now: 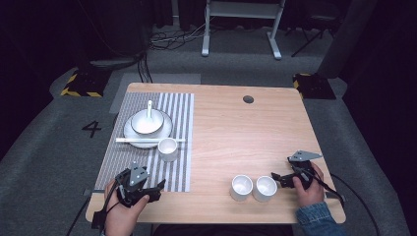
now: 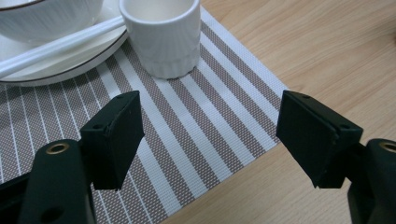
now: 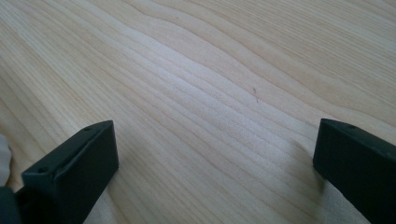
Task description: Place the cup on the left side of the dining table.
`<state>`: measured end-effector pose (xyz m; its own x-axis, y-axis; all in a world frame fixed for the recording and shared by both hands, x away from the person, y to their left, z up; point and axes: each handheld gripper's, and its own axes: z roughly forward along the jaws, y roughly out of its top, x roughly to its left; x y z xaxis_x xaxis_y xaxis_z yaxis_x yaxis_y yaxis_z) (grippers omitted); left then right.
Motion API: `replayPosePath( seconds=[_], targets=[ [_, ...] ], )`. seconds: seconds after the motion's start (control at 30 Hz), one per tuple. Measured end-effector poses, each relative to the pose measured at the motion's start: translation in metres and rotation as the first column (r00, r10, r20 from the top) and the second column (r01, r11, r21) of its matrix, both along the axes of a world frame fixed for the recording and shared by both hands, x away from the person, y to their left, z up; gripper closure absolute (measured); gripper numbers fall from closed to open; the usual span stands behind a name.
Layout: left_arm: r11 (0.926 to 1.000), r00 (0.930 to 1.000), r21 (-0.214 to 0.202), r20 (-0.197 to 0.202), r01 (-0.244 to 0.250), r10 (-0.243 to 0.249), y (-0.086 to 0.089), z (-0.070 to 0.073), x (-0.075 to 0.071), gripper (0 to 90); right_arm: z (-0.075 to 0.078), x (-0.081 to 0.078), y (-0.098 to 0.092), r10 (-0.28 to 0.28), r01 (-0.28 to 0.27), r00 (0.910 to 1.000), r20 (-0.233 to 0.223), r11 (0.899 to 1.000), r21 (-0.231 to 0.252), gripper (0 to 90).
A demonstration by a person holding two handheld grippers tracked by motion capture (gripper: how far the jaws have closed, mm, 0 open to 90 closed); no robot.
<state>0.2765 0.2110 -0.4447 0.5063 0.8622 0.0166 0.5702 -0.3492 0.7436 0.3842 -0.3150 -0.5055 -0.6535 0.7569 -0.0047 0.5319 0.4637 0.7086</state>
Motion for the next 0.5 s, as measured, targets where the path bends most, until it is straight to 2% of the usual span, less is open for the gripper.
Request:
replayPosePath(
  seconds=[0.13, 0.27, 0.33, 0.5],
  targets=[
    [1.0, 0.9996, 0.005, -0.03, 0.002, -0.002, 0.007, -0.006, -0.001, 23.1, 0.0, 0.0, 0.0, 0.0, 0.0, 1.0, 0.0, 1.0, 0.0, 0.3],
    [0.9998, 0.9988, 0.004, -0.046, -0.018, 0.019, 0.015, -0.014, -0.002, 22.8, 0.0, 0.0, 0.0, -0.001, 0.001, 1.0, -0.001, 1.0, 0.002, 0.3],
    [0.9994, 0.9985, -0.007, -0.044, -0.035, 0.035, 0.019, -0.017, -0.003, 22.7, 0.0, 0.0, 0.0, 0.001, -0.001, 1.0, -0.001, 1.0, 0.002, 0.3],
    [0.9991, 0.9978, 0.007, -0.052, -0.042, 0.042, 0.029, -0.026, -0.002, 22.7, 0.0, 0.0, 0.0, 0.001, -0.001, 1.0, -0.001, 1.0, 0.002, 0.3]
  ],
)
